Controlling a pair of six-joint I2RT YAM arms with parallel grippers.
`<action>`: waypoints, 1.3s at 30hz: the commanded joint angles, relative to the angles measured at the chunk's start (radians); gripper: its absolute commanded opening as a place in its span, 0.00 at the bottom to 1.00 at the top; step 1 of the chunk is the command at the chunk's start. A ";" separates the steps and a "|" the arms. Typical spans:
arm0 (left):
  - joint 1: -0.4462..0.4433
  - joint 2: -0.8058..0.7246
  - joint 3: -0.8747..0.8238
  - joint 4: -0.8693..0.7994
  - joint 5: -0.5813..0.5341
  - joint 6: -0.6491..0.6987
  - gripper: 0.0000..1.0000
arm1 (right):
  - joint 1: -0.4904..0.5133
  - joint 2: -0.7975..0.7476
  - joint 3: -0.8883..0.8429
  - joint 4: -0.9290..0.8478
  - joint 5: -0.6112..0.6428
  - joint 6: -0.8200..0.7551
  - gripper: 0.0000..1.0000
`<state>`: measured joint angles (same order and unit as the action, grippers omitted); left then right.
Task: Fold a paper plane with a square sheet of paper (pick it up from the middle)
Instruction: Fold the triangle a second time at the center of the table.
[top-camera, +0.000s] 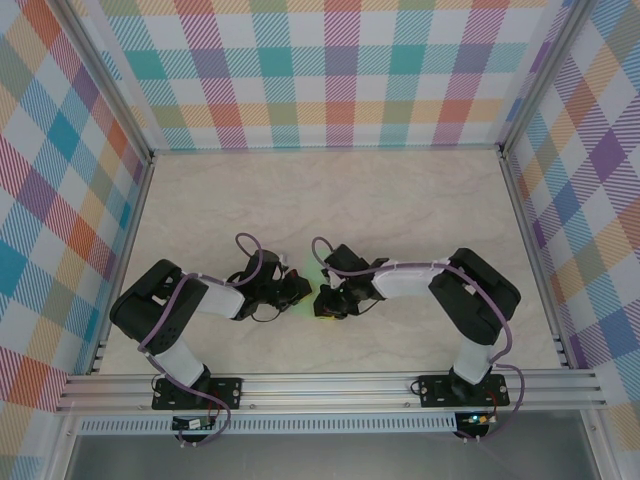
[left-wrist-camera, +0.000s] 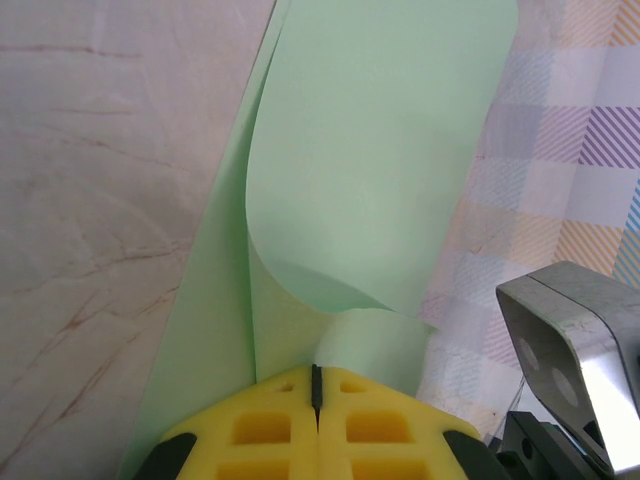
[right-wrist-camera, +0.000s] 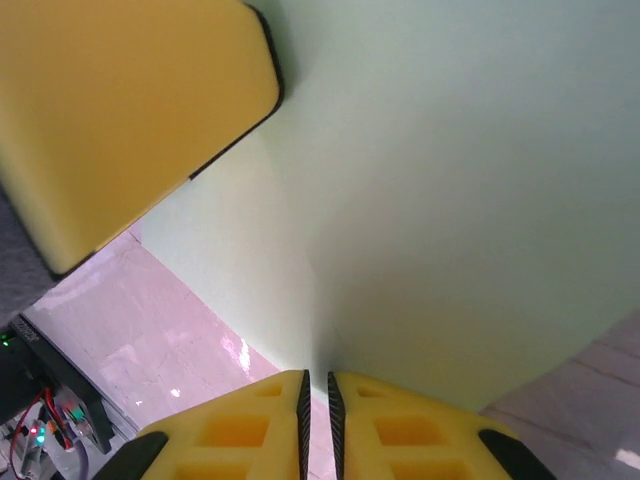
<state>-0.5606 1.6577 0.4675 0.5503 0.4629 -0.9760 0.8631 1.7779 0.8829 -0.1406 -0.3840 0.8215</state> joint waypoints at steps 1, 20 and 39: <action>-0.001 -0.003 -0.015 -0.060 -0.021 0.023 0.00 | -0.003 0.003 -0.056 0.037 -0.013 0.037 0.16; -0.001 0.007 -0.012 -0.055 -0.015 0.023 0.00 | -0.030 -0.051 -0.158 0.053 -0.020 0.021 0.14; 0.000 -0.009 -0.007 -0.057 -0.021 0.023 0.00 | -0.030 0.018 -0.002 0.166 -0.001 0.129 0.09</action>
<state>-0.5613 1.6558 0.4675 0.5476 0.4610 -0.9756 0.8371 1.7508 0.8845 0.0101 -0.4168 0.9169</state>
